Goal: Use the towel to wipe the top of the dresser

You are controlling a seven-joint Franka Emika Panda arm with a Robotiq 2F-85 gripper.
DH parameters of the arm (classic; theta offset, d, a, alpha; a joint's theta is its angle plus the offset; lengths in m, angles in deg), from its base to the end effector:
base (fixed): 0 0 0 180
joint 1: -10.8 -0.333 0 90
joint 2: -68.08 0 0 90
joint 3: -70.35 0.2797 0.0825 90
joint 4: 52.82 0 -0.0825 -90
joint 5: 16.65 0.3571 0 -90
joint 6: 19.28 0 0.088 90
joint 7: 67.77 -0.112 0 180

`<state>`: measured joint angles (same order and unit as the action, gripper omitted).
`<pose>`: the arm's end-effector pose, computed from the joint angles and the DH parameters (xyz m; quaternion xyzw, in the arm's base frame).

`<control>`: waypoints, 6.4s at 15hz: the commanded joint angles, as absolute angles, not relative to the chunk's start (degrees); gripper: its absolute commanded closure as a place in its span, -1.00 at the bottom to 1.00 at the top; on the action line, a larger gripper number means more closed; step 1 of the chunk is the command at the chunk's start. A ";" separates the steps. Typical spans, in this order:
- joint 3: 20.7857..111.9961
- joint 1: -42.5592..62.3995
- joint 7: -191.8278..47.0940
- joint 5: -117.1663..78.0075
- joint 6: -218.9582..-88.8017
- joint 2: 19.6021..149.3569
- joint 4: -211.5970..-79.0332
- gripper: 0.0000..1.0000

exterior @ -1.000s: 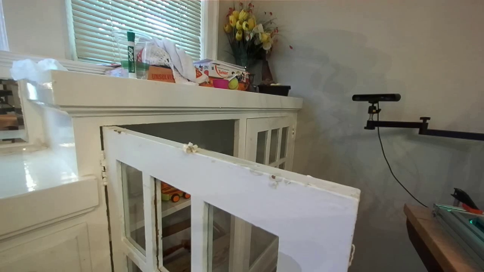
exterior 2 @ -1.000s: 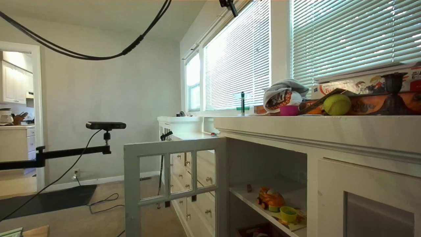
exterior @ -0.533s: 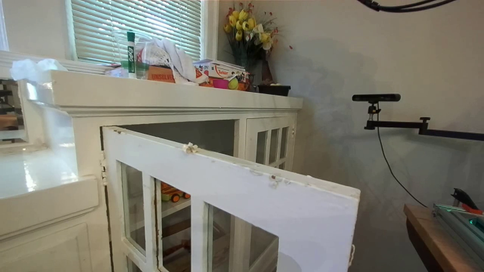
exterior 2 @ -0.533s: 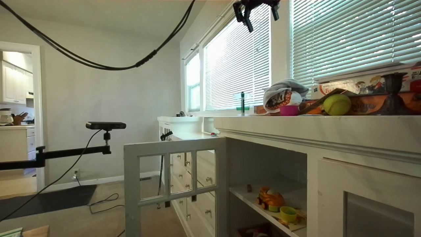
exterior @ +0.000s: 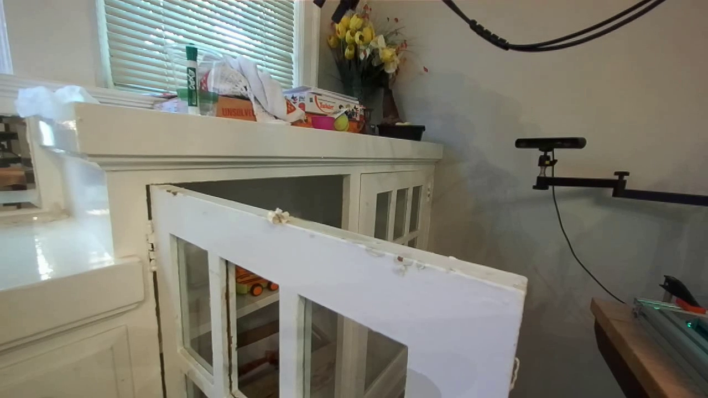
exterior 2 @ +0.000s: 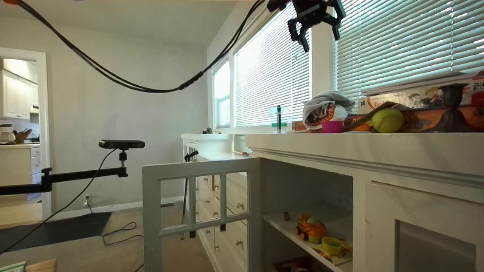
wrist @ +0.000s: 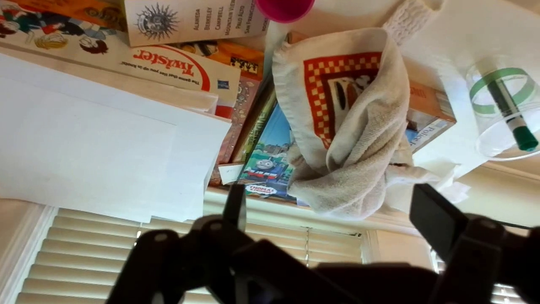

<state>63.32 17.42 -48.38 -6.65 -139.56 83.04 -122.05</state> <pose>0.6224 -0.1284 0.6630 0.9475 0.0359 0.3169 0.0201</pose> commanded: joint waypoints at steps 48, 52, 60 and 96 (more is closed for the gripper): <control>69.07 15.51 -33.14 -8.91 -138.36 118.64 -85.99 -0.58; 69.08 15.54 -33.15 -8.91 -138.36 118.64 -85.99 -0.22; 68.79 15.34 -33.15 -9.25 -138.25 118.54 -85.89 0.59; 64.33 11.41 -47.37 -2.28 -115.93 99.17 -102.38 0.95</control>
